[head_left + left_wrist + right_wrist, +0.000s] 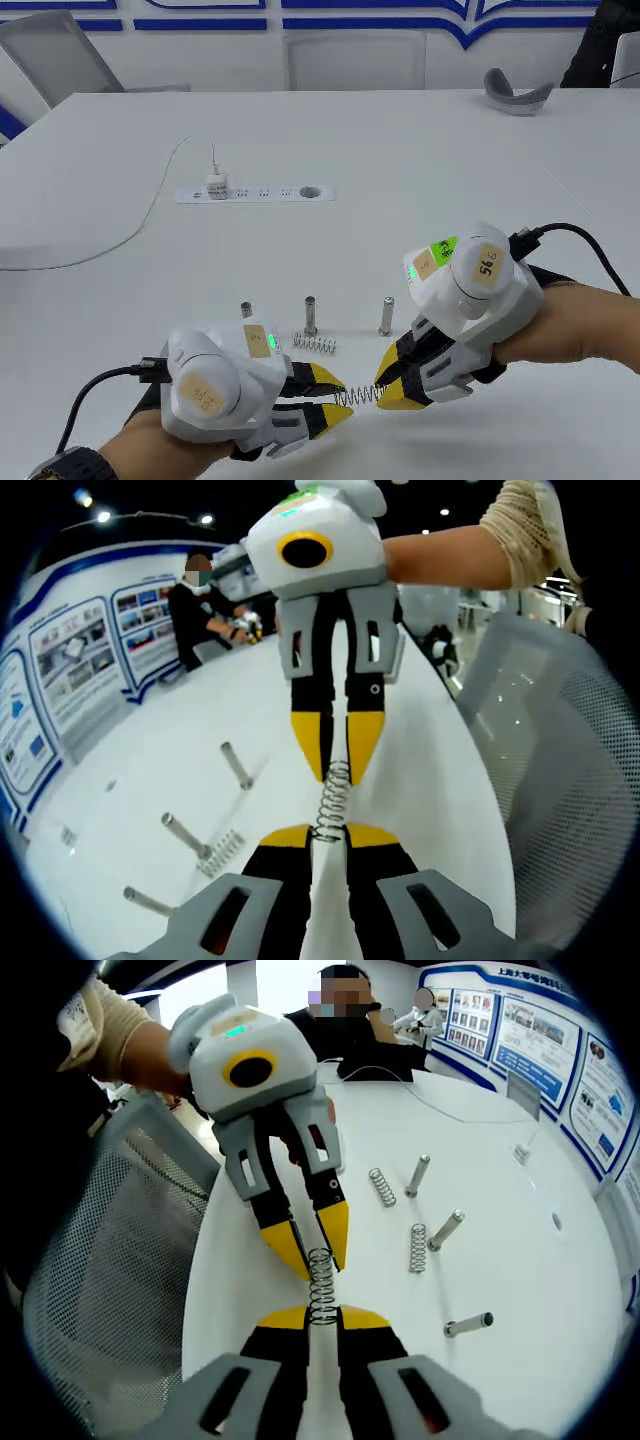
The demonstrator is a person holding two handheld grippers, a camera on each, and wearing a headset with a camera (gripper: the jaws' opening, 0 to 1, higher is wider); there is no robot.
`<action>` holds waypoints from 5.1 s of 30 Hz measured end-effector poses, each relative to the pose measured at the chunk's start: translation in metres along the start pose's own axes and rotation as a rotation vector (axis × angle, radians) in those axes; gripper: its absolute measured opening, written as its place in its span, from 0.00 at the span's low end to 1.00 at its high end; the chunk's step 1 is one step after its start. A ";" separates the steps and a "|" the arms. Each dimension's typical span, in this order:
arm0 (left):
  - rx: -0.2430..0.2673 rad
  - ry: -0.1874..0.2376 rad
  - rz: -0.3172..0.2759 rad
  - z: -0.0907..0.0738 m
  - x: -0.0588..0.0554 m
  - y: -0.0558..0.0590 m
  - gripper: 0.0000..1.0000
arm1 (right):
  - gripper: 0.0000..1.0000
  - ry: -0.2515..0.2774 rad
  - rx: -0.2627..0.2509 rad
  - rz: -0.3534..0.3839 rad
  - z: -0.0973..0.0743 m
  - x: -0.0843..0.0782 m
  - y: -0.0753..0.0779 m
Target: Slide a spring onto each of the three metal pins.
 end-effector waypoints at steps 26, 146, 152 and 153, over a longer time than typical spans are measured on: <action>-0.001 0.029 -0.069 0.004 0.002 -0.002 0.11 | 0.11 0.138 -0.044 -0.022 -0.016 0.041 0.002; 0.291 0.121 -0.438 -0.083 -0.061 -0.049 0.59 | 0.12 0.263 -0.303 0.232 -0.065 0.004 0.098; 0.293 0.120 -0.445 -0.084 -0.061 -0.048 0.59 | 0.12 0.263 -0.308 0.248 -0.059 0.001 0.104; 0.293 0.119 -0.446 -0.084 -0.062 -0.048 0.59 | 0.12 0.265 -0.308 0.252 -0.058 0.001 0.105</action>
Point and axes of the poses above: the centre of the closed fingertips' face, and the gripper's own axes: z roughly forward along the fingers, y roughly to its right, x roughly out of its top, the point moved 3 cm from there along -z, roughly backward along the fingers, and after that the axes turned 6 degrees about -y, right-handed, at the moved point
